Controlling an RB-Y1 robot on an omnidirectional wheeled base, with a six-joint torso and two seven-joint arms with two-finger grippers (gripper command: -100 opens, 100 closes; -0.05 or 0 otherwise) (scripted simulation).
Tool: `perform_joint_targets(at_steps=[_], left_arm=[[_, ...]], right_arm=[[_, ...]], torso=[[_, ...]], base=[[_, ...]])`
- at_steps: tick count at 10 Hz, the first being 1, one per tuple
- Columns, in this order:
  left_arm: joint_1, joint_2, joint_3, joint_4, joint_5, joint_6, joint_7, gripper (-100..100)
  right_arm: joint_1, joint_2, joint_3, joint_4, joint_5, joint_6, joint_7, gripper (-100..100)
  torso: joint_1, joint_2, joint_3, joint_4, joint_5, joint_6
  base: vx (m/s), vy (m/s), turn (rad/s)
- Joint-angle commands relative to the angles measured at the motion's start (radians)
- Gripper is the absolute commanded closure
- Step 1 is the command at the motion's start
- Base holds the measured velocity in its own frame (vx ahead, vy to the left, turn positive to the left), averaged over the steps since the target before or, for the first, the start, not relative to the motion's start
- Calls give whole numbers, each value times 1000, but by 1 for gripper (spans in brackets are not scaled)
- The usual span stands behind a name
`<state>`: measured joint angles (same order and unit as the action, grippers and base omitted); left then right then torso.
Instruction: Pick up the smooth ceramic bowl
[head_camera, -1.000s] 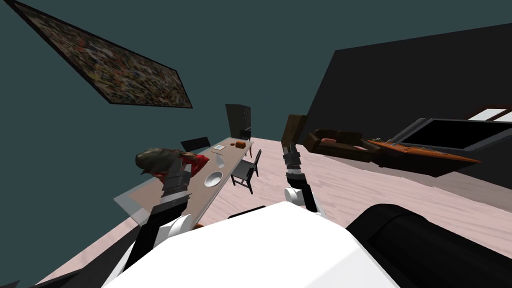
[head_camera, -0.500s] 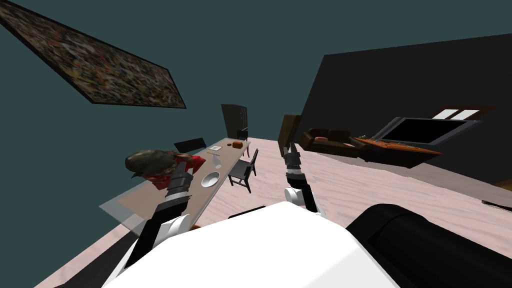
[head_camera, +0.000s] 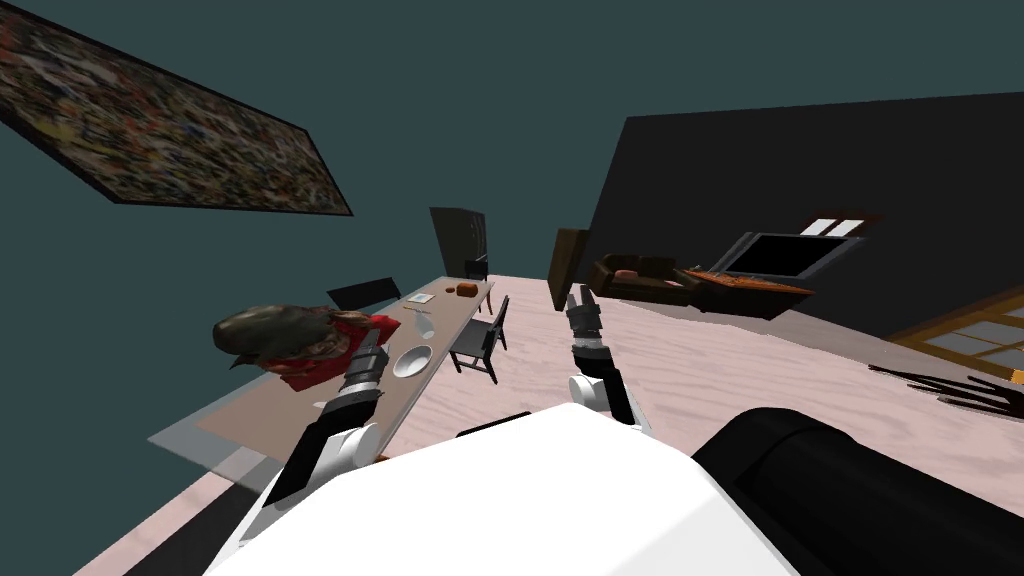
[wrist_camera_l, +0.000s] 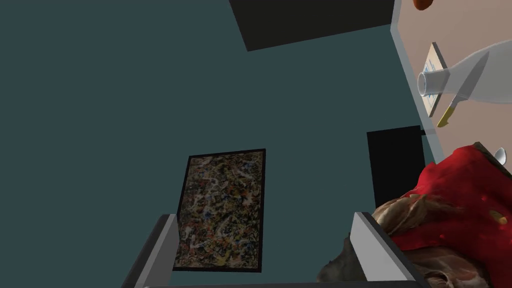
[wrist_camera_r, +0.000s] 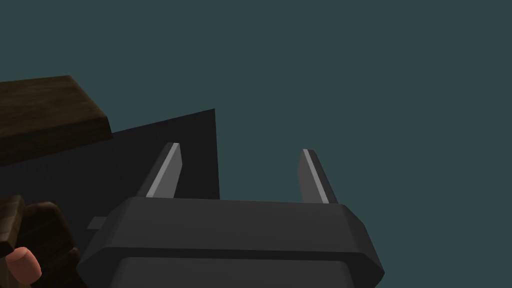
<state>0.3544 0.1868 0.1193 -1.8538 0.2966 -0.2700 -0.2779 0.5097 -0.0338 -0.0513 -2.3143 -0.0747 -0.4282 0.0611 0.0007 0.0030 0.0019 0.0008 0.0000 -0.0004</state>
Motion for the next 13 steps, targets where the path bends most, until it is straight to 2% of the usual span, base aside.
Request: perform_joint_targets(at_steps=[1,2,3,4,5,6,7,8,9,11,12,13], left_arm=[[-15,24,12,50,34,41,-12,-100],[-31,40,21,83,61,73,-27,-100],[-31,40,21,98,61,75,-27,-100],[-48,56,30,138,89,108,-42,-100],[-48,56,30,145,89,111,-42,-100],[-64,72,39,194,116,144,-58,-100],[-80,88,48,220,142,171,-75,-100],[-80,88,48,243,142,184,-75,-100],[-96,103,56,273,168,221,-92,-100],[-96,103,56,295,168,221,-92,-100],[-112,117,64,322,193,258,-108,-100],[-112,117,64,345,193,258,-108,-100]], right_arm=[[0,0,0,0,0,0,0,0],[0,0,0,0,0,0,0,0],[0,0,0,0,0,0,0,0],[0,0,0,0,0,0,0,0],[0,0,0,0,0,0,0,0],[0,0,0,0,0,0,0,0],[0,0,0,0,0,0,0,0],[0,0,0,0,0,0,0,0],[0,0,0,0,0,0,0,0],[0,0,0,0,0,0,0,0],[0,0,0,0,0,0,0,0],[0,0,0,0,0,0,0,0]], torso=[[0,0,0,0,0,0],[0,0,0,0,0,1],[0,0,0,0,0,0],[0,0,0,0,0,0],[1,-1,-1,0,0,0],[0,-2,-1,0,0,0],[1,-2,-1,0,0,0],[1,-2,-1,0,0,0],[1,-2,-1,0,0,0],[1,-2,-1,-1,0,0],[1,-3,-2,-1,0,0],[1,-3,-2,-1,0,0]], base=[[-39,-8,-146],[-47,-8,-226],[-36,1,-53],[-30,-2,-95],[-20,2,-80],[-20,3,-144],[-25,5,-212],[-18,10,-72],[-14,10,-119],[-4,5,-33],[-4,4,-123],[-4,10,-87]])
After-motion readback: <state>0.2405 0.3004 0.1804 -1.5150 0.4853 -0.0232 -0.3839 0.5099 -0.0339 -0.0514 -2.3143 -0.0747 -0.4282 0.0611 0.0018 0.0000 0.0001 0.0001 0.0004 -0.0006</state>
